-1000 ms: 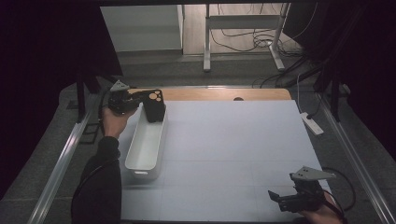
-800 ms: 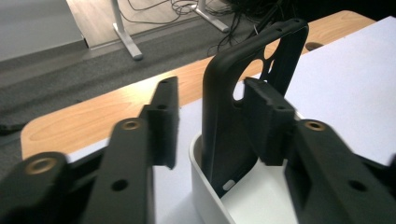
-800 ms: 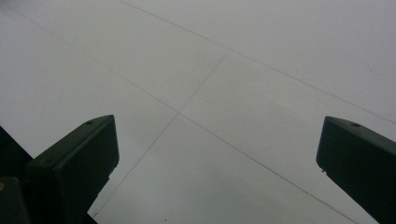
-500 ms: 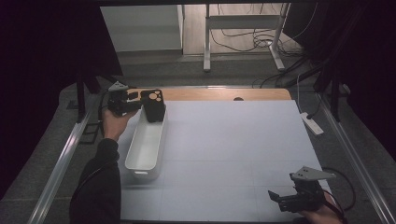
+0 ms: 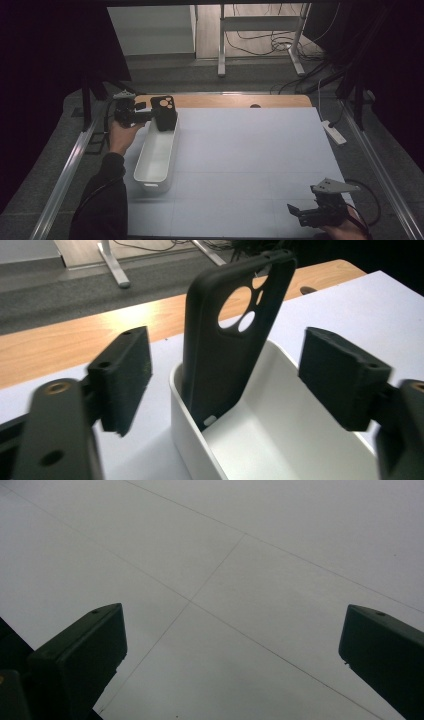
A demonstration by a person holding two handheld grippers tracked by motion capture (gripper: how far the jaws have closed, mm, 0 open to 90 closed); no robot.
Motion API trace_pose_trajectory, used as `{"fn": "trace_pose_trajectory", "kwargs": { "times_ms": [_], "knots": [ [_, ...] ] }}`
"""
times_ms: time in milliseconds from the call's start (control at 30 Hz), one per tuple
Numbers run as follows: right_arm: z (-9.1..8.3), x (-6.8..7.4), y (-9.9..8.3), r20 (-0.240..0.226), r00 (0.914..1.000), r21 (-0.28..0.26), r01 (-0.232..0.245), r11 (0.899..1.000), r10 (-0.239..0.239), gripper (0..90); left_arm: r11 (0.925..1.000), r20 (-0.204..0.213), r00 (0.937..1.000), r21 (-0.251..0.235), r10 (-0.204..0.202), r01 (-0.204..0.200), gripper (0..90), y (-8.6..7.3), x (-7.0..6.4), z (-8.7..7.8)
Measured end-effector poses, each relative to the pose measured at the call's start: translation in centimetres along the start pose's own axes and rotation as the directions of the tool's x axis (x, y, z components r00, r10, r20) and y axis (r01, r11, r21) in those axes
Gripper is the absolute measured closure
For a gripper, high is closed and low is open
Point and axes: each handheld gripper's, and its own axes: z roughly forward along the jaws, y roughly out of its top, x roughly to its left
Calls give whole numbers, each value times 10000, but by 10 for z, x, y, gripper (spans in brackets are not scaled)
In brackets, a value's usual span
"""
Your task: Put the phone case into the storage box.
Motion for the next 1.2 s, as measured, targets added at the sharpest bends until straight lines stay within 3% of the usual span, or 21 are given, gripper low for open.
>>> {"fn": "trace_pose_trajectory", "kwargs": {
  "times_ms": [267, 600, 1200],
  "knots": [
    [0, 0, 0, -3, 10000, -14, -12, 10000, 12, 0, 9999, 68, 10000, 154, -58, 57, 101, -3, -2, -7],
    [0, 0, 0, -1, 10000, -2, -13, 10000, 13, 0, 9998, 280, 9996, 193, -53, 48, 54, -5, -10, -17],
    [0, 1, 0, -49, 10000, 27, 24, 10000, -23, 0, 9989, 415, 9982, 164, 432, -439, 3, -16, -28, -29]
  ]
}}
